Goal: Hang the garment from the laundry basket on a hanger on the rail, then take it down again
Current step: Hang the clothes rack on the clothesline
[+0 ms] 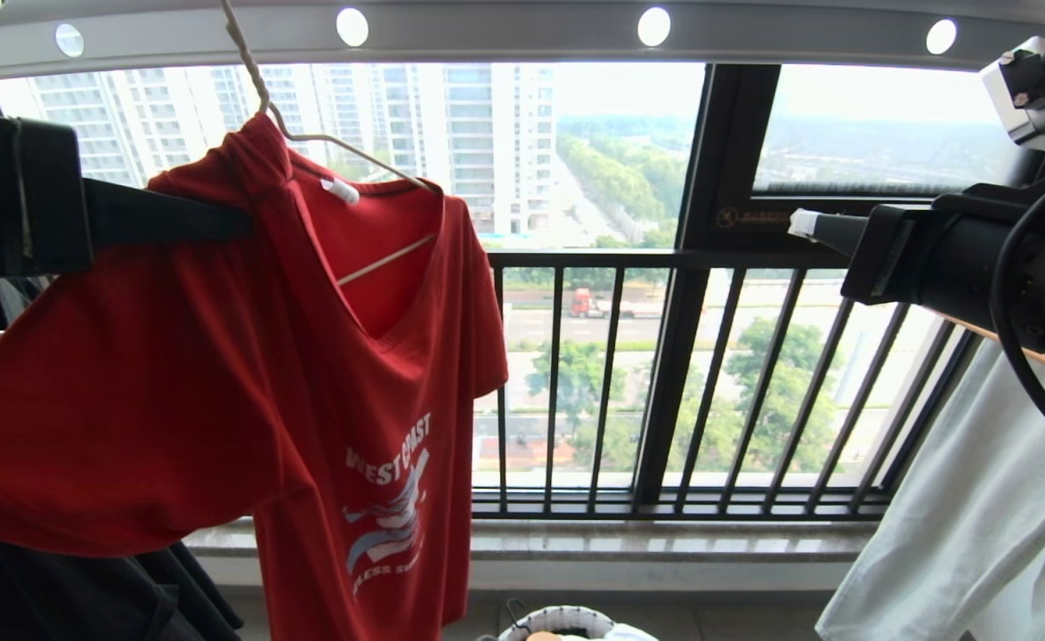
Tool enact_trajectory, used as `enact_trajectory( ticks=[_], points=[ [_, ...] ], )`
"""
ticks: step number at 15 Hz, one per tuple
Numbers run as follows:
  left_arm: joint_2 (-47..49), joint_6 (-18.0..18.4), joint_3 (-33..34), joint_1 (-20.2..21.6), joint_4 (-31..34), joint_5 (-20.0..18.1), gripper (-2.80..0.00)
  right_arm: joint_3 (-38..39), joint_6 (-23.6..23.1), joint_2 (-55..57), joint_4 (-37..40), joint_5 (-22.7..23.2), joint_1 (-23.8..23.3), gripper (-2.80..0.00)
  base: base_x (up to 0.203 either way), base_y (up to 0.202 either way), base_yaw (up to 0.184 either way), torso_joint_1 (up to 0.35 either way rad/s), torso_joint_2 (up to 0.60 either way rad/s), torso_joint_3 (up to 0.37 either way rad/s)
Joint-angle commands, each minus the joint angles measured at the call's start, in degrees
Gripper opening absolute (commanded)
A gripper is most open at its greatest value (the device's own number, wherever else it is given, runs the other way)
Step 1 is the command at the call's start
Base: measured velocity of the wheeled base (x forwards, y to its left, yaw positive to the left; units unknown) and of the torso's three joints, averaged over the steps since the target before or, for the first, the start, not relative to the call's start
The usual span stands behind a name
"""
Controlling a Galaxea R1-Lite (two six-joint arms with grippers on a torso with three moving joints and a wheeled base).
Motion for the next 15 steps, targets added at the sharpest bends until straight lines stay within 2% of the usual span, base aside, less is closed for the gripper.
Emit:
enact_trajectory(
  ticks=[1,11,15],
  points=[
    [1.6,-0.2,2.4,0.0,-4.5,0.9,-2.8,0.0,0.0,0.1,-0.1,0.0,0.0,-2.8,0.0,0.0,0.0,0.0,0.0,0.0],
    [4.8,-0.1,3.8,-0.1,-7.1,1.8,-2.8,0.0,0.0,0.0,-0.2,0.0,0.0,-2.8,0.0,0.0,0.0,0.0,0.0,0.0],
    [5.3,-0.1,9.2,-0.2,-17.5,1.8,-2.8,0.0,0.1,-0.1,-0.2,0.1,0.0,-2.8,0.0,0.0,0.0,0.0,0.0,0.0]
  ],
)
